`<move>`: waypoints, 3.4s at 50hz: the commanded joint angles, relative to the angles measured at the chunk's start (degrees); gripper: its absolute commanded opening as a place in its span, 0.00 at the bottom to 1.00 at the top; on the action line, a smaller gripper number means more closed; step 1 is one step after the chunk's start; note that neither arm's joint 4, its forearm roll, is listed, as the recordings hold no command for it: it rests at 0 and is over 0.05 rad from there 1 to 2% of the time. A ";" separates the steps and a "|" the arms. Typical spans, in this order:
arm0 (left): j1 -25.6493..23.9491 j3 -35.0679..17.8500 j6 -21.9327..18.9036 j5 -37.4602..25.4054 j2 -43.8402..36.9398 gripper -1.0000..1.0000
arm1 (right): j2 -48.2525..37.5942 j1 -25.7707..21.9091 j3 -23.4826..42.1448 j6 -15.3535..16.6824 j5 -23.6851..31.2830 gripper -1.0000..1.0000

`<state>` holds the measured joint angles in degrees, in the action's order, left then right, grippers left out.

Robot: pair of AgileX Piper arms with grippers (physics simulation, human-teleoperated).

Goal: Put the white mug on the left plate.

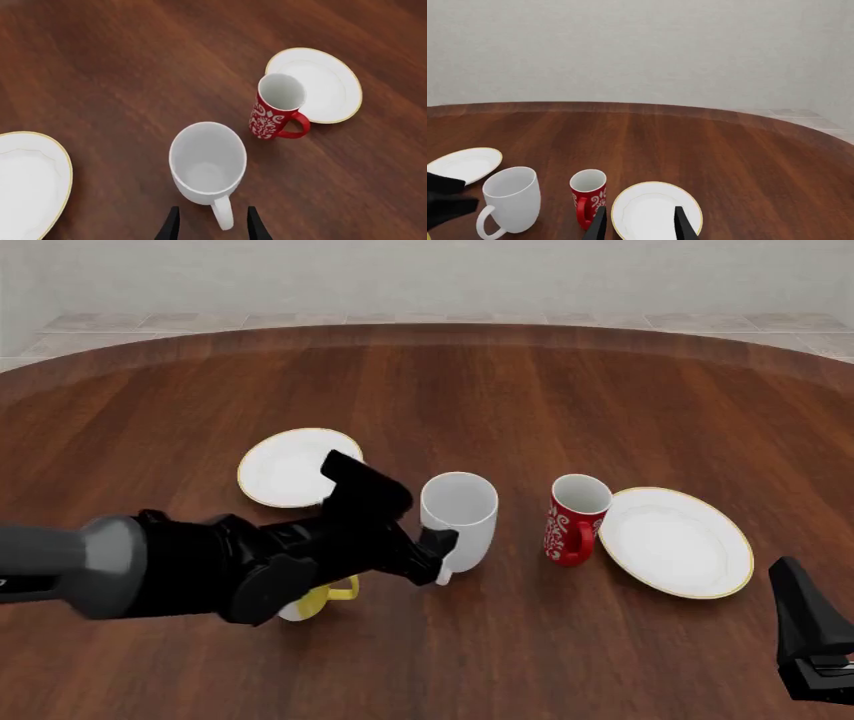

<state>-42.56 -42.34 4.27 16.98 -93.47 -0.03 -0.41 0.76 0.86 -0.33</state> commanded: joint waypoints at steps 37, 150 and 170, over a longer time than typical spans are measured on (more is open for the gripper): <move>-1.66 -1.47 3.11 2.30 -6.98 1.00 | 0.02 0.19 -0.09 -0.02 -0.47 1.00; 0.26 -1.35 0.46 0.87 -4.60 0.00 | 0.02 0.41 0.43 0.00 -0.21 1.00; -0.51 -2.64 -0.43 -2.80 -1.01 0.00 | 0.02 0.42 0.31 -0.23 -0.38 1.00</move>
<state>-42.75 -44.25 4.57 15.91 -96.35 -0.01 0.02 1.13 0.71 -0.64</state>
